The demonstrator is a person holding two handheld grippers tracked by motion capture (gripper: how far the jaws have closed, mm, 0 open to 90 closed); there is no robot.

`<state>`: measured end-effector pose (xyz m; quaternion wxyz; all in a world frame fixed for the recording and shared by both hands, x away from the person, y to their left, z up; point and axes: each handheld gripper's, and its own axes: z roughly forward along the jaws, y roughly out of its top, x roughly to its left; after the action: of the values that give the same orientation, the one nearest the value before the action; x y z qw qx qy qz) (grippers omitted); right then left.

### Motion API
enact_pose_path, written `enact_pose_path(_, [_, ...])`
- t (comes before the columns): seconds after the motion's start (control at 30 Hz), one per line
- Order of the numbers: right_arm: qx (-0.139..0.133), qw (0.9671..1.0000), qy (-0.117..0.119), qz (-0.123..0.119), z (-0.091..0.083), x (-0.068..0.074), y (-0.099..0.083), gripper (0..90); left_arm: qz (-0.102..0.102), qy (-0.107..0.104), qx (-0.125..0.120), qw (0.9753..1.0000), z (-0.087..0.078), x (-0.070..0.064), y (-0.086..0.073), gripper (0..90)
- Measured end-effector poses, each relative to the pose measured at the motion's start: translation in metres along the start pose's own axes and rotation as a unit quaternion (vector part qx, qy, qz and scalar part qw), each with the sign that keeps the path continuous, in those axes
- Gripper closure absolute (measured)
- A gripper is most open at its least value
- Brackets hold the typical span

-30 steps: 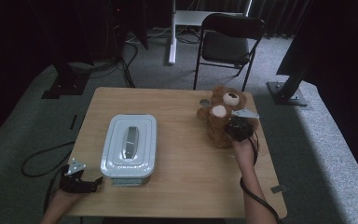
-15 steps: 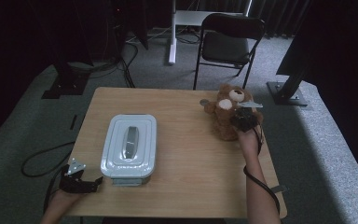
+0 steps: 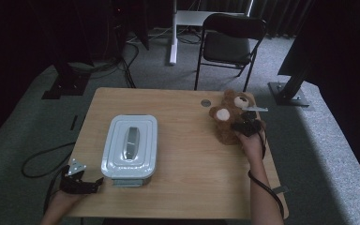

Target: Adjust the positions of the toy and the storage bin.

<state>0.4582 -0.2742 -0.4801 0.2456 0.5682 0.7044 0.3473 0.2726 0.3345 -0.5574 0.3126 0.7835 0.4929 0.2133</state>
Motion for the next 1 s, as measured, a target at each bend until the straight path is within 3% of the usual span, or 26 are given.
enact_pose_path(0.17, [-0.005, 1.0, 0.004, 0.003, -0.007, 0.0, 0.003, 28.8, -0.002, 0.003, 0.001, 1.0, 0.0, -0.001, 0.0, 0.9])
enact_pose_path(0.4, [-0.024, 0.9995, 0.021, 0.003, -0.023, 0.011, 0.006, 20.1, 0.0, 0.003, -0.002, 1.0, 0.002, -0.003, 0.002, 0.8])
enact_pose_path(0.47, [-0.026, 0.9991, 0.034, 0.003, -0.025, 0.014, 0.005, 11.7, 0.001, 0.003, -0.002, 1.0, 0.003, -0.003, 0.004, 0.8])
enact_pose_path(0.6, [-0.037, 0.9974, 0.061, -0.008, -0.029, 0.022, 0.001, 12.4, 0.001, 0.003, -0.007, 1.0, 0.004, -0.002, 0.006, 0.8])
enact_pose_path(0.67, [-0.04, 0.9972, 0.062, -0.016, -0.03, 0.027, 0.0, 12.4, -0.001, 0.004, -0.01, 0.9999, 0.004, -0.001, 0.008, 0.9])
enact_pose_path(1.0, [-0.062, 0.9919, 0.102, -0.044, -0.036, 0.068, 0.005, 12.8, -0.008, 0.012, -0.021, 0.9997, 0.008, 0.009, 0.022, 0.9])
